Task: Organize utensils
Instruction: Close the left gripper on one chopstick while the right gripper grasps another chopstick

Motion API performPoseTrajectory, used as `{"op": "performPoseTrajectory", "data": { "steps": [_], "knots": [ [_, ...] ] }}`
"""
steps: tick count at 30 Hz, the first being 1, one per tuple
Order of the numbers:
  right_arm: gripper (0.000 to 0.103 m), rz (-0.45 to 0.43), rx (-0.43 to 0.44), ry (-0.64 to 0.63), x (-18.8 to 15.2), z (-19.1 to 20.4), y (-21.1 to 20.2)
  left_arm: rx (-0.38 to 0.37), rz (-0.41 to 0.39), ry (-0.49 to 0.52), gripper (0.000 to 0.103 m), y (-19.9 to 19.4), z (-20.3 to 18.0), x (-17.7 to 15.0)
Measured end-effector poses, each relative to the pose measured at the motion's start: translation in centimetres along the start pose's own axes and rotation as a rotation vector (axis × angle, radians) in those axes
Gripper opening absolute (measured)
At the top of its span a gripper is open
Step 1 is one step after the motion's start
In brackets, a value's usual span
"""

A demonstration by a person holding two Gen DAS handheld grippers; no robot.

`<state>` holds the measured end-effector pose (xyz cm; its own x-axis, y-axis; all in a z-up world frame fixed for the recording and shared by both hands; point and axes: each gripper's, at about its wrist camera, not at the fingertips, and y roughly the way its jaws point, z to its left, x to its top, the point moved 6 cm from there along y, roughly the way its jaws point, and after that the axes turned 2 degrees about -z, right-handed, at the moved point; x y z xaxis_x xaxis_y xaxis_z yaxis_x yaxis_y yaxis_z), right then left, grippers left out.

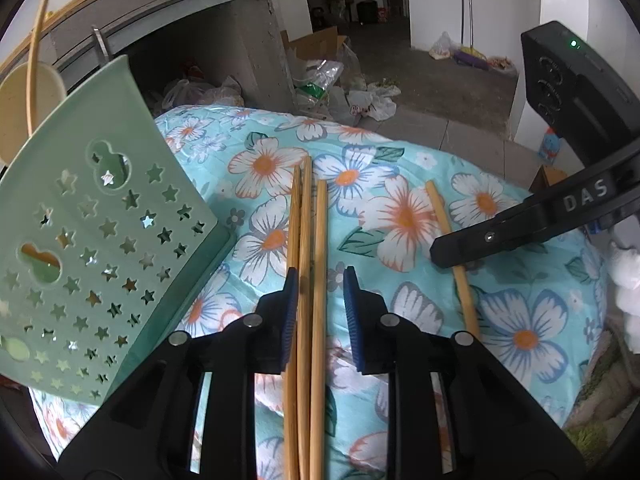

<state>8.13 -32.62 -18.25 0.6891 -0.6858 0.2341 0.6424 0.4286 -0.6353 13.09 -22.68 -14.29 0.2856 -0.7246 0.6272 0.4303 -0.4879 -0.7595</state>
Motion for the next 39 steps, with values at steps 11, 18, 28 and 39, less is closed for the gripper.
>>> {"op": "performPoseTrajectory", "data": {
  "steps": [11,18,28,39],
  "knots": [
    [0.013,0.007,0.032,0.009,0.1,-0.4,0.1,0.020,0.023,0.057,0.019,0.7,-0.4,0.5],
    [0.013,0.008,0.040,0.014,0.2,-0.5,0.0,-0.002,0.004,0.064,0.019,0.2,-1.1,0.8],
    [0.012,0.009,0.043,0.018,0.2,-0.5,0.1,0.002,0.032,0.024,0.014,1.4,-0.3,0.4],
    [0.011,0.010,0.061,0.036,0.4,-0.8,0.1,-0.033,0.051,-0.038,0.006,1.5,0.3,-0.4]
  ]
}}
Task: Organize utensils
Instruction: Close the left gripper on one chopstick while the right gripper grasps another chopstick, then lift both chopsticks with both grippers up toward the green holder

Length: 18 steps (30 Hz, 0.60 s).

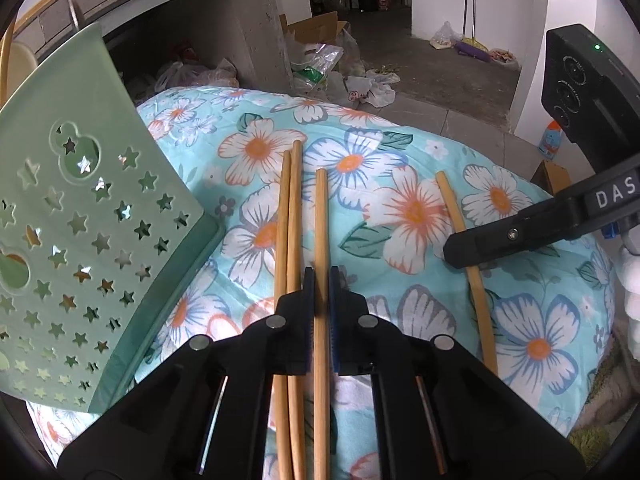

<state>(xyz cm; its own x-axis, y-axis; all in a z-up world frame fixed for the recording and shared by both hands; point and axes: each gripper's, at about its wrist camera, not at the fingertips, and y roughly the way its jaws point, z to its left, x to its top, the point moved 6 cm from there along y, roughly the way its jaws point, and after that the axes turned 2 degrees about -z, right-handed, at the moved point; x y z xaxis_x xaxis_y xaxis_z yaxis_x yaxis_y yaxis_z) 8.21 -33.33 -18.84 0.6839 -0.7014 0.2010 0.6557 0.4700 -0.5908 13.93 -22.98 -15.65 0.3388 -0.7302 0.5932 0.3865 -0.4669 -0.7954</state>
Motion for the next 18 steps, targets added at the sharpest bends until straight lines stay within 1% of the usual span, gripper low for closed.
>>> {"op": "performPoseTrajectory", "data": {
  "steps": [4,8,13,16,18],
  "knots": [
    [0.011,-0.002,-0.004,-0.002,0.1,0.0,0.1,-0.036,0.026,-0.050,0.006,-0.9,0.1,-0.9],
    [0.011,-0.002,-0.008,0.000,0.0,0.1,0.0,-0.095,0.070,-0.113,0.006,-1.7,-0.3,-2.1],
    [0.011,0.004,-0.010,0.006,0.1,0.1,0.1,-0.100,0.090,-0.127,0.006,-2.1,-0.8,-2.6],
    [0.014,0.012,-0.001,0.013,0.1,0.2,0.1,-0.116,0.091,-0.147,0.012,-1.8,-0.6,-2.2],
    [0.014,0.017,0.002,0.024,0.2,0.1,0.1,-0.134,0.090,-0.164,0.019,-1.8,-0.4,-1.9]
  ]
}}
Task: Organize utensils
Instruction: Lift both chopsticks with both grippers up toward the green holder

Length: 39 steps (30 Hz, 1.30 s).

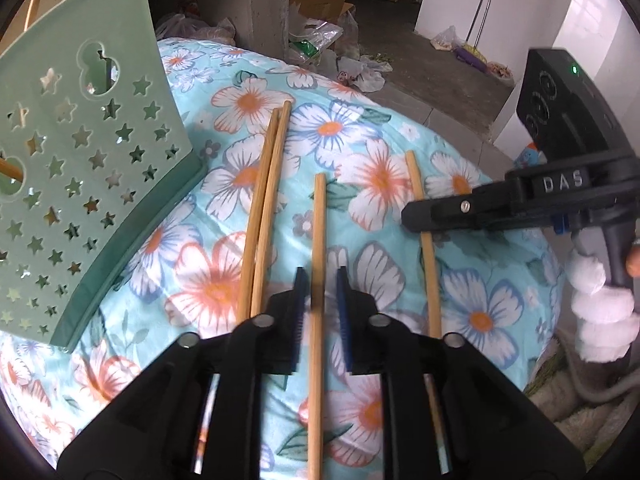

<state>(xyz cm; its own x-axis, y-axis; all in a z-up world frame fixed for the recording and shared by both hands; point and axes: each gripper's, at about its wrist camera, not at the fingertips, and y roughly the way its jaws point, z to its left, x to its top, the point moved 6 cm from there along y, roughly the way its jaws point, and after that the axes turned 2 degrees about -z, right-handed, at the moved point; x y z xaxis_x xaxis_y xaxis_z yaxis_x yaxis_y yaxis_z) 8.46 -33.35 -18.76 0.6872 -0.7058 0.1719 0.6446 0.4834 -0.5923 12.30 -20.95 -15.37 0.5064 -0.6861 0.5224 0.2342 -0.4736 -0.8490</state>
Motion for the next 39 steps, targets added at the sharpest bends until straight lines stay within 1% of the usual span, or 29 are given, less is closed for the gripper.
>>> {"op": "performPoseTrajectory", "data": {
  "steps": [8,16,18,20,22,24,26,30,33,39],
  "knots": [
    [0.014,0.010,0.034,0.055,0.5,-0.5,0.2,0.002,0.011,0.014,0.019,1.8,0.5,2.4],
    [0.014,0.000,0.051,0.085,1.3,-0.5,0.6,-0.013,0.006,-0.023,0.019,3.0,1.0,3.7],
    [0.013,-0.012,0.048,0.086,1.4,-0.4,0.7,-0.015,0.001,-0.031,0.019,3.3,1.0,4.0],
    [0.009,-0.024,0.037,0.082,1.5,-0.4,0.8,-0.019,-0.004,-0.041,0.019,3.6,1.2,4.2],
    [0.009,-0.038,0.041,0.077,1.6,-0.4,0.8,-0.019,-0.008,-0.050,0.017,3.9,1.4,4.4],
    [0.008,-0.046,0.036,0.070,1.6,-0.3,0.8,-0.009,-0.013,-0.060,0.010,4.1,1.6,4.6],
    [0.009,-0.049,0.029,0.065,1.7,-0.1,0.8,-0.009,-0.016,-0.072,0.006,4.1,1.9,4.7],
    [0.010,-0.071,0.021,0.060,1.6,0.2,0.1,-0.014,-0.037,-0.081,0.006,3.5,1.9,4.7],
    [0.009,-0.104,0.016,0.044,1.5,0.8,-1.1,-0.012,-0.070,-0.079,0.006,2.3,1.9,4.9],
    [0.008,-0.187,-0.003,-0.041,1.5,3.4,-4.1,-0.007,-0.177,-0.089,0.006,-1.9,1.8,5.5]
  ]
}}
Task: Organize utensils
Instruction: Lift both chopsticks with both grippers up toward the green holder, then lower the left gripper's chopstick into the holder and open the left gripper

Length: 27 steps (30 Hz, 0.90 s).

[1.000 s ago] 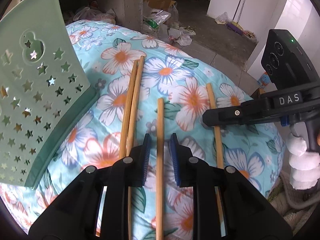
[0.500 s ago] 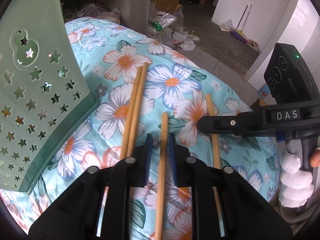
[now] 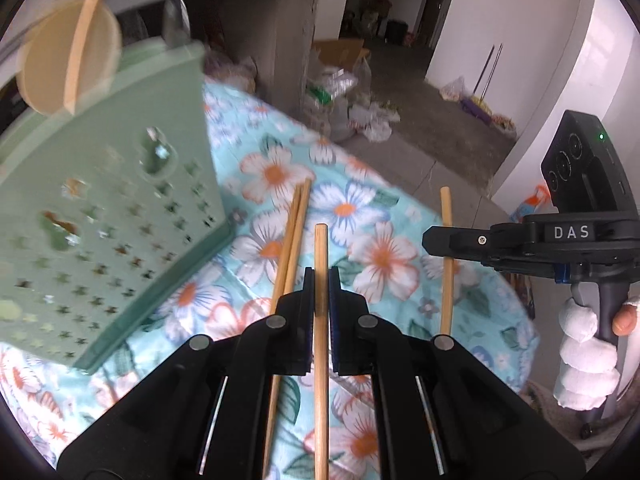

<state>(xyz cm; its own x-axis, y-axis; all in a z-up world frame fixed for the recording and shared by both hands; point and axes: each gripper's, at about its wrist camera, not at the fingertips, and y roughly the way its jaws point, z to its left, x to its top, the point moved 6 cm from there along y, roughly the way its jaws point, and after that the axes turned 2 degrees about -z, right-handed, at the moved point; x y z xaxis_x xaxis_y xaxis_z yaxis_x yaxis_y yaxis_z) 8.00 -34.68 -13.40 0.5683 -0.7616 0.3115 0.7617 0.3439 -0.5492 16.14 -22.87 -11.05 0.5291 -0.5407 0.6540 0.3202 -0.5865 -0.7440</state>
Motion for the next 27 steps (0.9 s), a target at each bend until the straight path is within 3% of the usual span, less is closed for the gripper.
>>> {"op": "performPoseTrajectory", "data": {
  "steps": [14,27],
  "knots": [
    [0.006,-0.194,-0.021,-0.245,0.3,7.0,-6.2,0.034,-0.251,0.002,0.006,-11.4,-0.2,2.1],
    [0.006,-0.276,0.006,-0.342,0.3,10.6,-9.3,0.078,-0.483,0.031,0.006,-22.3,-0.7,5.5]
  ]
}}
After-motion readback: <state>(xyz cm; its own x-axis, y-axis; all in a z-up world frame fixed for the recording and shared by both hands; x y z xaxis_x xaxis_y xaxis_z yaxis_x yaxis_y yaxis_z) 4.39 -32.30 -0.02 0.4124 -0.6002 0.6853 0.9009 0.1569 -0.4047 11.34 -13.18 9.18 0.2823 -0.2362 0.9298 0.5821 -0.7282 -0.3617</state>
